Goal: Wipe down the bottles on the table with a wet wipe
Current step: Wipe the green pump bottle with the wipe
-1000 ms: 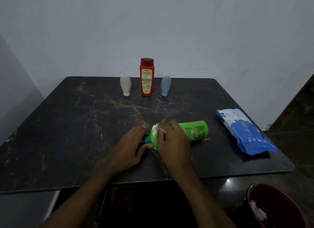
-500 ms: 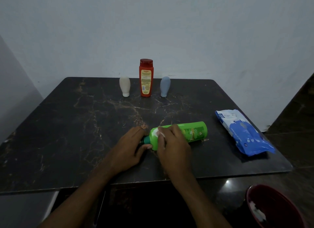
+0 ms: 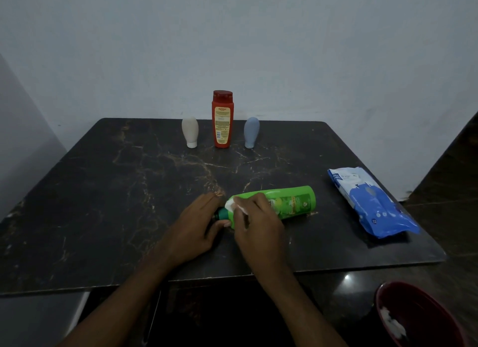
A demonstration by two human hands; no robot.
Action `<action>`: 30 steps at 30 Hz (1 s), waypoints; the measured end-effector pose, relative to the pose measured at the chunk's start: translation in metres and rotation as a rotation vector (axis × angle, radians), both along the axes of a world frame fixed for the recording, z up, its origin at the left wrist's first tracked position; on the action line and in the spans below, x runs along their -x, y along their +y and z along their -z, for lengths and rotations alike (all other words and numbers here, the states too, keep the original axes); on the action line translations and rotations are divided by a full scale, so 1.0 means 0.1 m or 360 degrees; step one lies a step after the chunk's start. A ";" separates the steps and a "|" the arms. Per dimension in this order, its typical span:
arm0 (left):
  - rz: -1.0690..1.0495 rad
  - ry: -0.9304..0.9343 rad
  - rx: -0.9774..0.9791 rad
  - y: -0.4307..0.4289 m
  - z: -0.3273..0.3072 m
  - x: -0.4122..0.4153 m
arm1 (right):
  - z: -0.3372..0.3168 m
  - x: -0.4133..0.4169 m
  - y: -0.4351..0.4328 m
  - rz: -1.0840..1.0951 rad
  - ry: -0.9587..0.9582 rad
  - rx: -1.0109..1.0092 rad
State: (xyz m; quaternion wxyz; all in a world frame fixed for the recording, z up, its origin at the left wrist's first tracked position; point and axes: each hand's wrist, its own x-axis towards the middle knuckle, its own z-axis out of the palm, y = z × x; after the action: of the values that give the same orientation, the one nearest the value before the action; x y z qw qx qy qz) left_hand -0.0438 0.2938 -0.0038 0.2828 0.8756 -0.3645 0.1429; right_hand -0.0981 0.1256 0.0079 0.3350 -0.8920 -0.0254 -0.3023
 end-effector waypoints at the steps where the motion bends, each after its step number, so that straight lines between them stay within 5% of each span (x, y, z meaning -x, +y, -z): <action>1: -0.0006 -0.0005 -0.0006 0.00 0.00 -0.01 | 0.00 -0.02 -0.06 0.0028 0.0012 0.0010; 9: -0.0018 0.0001 -0.0026 -0.01 -0.02 0.00 | -0.07 -0.21 -0.62 0.0398 0.0139 -0.0175; 20: -0.0022 -0.0016 -0.0010 -0.01 -0.01 0.00 | -0.14 -0.09 -0.12 0.0115 0.0072 0.0129; 30: -0.0020 -0.0032 -0.0009 -0.02 -0.03 0.01 | -0.08 -0.31 -1.20 0.0610 0.0315 -0.0060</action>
State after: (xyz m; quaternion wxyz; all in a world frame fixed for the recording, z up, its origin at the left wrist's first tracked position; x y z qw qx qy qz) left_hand -0.0452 0.2923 -0.0004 0.2757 0.8772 -0.3623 0.1525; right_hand -0.0671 0.0056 0.0157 0.2890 -0.8994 0.1833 -0.2719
